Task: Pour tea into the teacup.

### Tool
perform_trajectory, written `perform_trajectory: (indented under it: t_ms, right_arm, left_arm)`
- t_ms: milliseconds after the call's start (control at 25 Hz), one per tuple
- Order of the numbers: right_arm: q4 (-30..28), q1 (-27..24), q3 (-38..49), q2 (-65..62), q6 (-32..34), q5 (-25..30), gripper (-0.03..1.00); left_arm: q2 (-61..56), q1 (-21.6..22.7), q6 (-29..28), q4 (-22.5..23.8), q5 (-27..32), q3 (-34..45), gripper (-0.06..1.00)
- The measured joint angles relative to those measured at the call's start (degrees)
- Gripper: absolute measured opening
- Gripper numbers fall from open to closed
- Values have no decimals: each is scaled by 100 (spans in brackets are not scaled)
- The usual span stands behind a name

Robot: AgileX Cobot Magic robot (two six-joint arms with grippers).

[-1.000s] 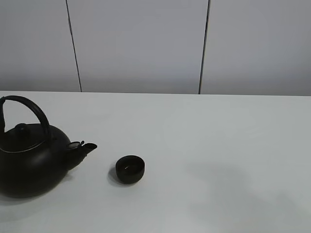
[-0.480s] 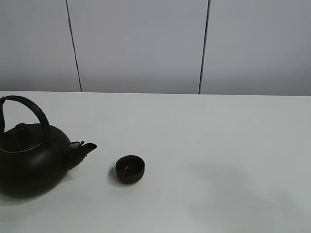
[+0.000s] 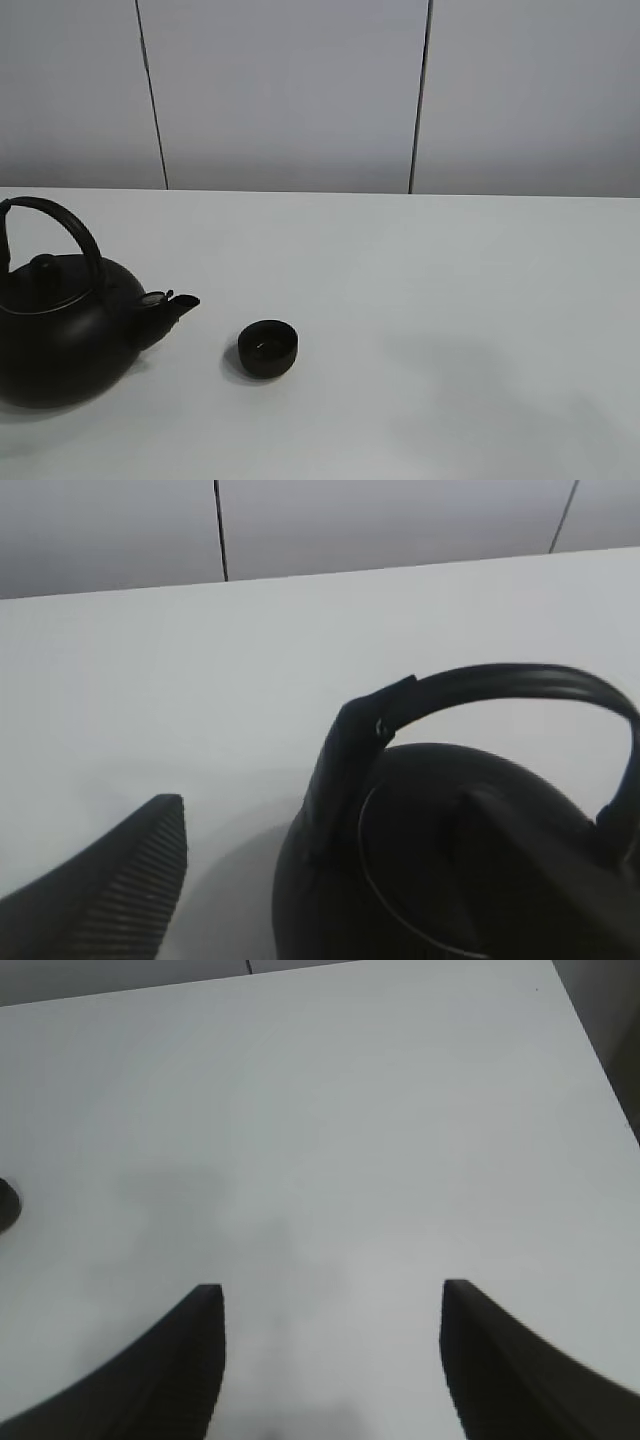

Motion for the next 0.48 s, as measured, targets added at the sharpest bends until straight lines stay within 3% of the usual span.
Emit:
perform_trajectory:
  t_ms: [240, 480]
  right_arm:
    - [0, 0, 0, 0, 0, 0, 43]
    - [0, 0, 0, 0, 0, 0, 43]
  left_arm:
    - [702, 119, 577, 60, -720, -81, 50]
    - [1296, 119, 728, 60, -938, -325, 48]
